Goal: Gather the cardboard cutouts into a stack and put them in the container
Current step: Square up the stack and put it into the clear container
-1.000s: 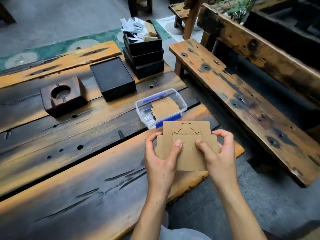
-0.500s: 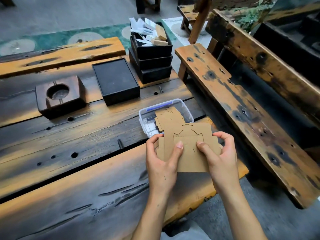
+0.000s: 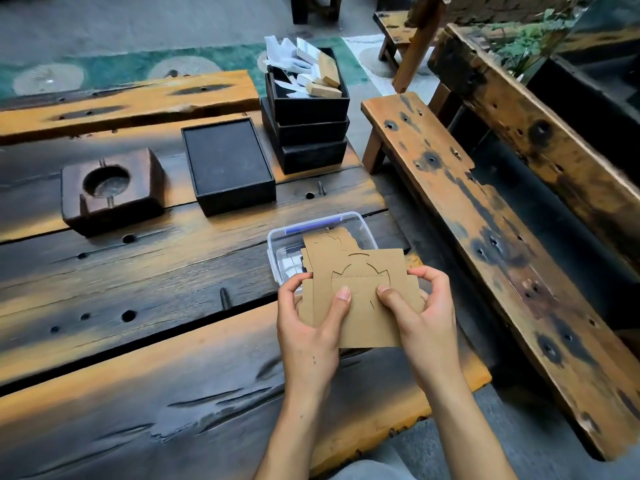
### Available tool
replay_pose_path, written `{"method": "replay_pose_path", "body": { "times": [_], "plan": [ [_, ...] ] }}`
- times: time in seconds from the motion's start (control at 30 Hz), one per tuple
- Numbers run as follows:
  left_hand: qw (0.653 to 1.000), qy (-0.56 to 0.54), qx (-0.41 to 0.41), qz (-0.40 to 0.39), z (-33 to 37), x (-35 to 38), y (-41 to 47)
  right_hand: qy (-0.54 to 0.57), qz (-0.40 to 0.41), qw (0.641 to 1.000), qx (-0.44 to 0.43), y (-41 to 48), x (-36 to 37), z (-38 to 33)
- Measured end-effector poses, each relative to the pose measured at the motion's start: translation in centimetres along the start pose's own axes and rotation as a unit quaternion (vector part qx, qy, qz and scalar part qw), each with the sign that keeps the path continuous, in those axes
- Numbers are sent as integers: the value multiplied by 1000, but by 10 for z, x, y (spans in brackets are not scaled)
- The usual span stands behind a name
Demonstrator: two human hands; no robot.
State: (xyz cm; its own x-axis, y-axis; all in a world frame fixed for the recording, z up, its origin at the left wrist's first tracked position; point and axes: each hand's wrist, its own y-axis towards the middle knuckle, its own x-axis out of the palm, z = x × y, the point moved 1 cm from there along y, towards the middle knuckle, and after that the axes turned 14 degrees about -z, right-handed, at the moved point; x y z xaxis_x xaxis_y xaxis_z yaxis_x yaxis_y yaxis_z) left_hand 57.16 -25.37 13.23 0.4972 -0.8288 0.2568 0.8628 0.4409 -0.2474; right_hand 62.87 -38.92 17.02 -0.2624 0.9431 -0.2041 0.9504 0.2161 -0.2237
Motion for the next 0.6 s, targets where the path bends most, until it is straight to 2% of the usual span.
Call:
{"method": "replay_pose_path", "body": {
  "times": [0.3, 0.6],
  "plan": [
    [998, -6, -10, 57, -4, 56, 23, -3, -62, 998, -2, 58, -42, 6],
    [994, 10, 17, 110, -10, 89, 45, 0, -126, 992, -7, 109, -63, 20]
  ]
}}
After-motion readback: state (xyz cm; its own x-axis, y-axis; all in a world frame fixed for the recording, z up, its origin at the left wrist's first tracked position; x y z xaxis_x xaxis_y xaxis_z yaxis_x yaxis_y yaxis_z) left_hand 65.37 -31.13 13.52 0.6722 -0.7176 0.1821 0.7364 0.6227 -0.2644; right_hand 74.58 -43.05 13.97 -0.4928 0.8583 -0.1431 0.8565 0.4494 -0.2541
